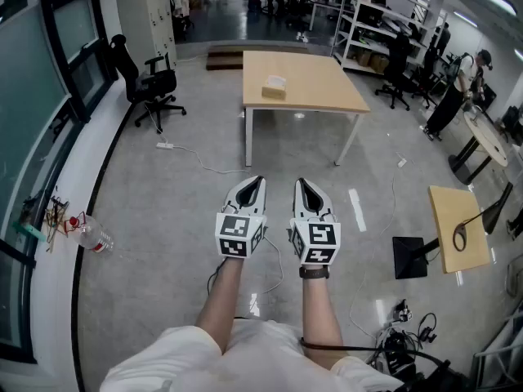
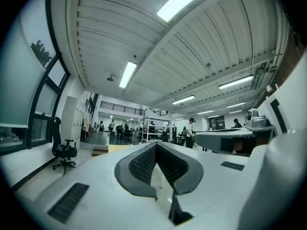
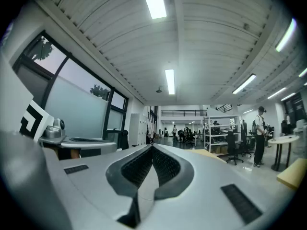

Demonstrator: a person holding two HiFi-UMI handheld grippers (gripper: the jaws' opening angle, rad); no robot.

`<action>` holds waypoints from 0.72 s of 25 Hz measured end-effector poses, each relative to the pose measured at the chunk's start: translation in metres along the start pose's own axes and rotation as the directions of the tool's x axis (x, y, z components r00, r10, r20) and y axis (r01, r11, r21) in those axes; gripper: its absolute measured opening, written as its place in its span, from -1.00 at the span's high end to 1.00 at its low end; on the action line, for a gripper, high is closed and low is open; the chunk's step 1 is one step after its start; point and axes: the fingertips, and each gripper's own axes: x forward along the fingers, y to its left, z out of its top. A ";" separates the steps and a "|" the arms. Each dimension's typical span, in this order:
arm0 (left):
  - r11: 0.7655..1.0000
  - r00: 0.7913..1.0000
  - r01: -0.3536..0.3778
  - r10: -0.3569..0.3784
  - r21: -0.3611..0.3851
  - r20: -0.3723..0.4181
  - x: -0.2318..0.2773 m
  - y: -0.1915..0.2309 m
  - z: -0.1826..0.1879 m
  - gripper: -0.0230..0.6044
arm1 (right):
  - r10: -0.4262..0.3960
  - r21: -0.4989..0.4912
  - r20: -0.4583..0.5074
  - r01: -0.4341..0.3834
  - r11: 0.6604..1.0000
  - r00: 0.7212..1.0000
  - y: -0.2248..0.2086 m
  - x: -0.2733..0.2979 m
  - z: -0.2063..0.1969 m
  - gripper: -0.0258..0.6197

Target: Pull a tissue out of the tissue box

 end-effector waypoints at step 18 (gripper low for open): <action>0.997 0.994 -0.070 0.068 -0.029 -0.081 0.085 0.022 -0.059 0.92 | 0.020 0.201 -0.151 0.011 0.979 0.988 -0.070 0.073 -0.088 0.92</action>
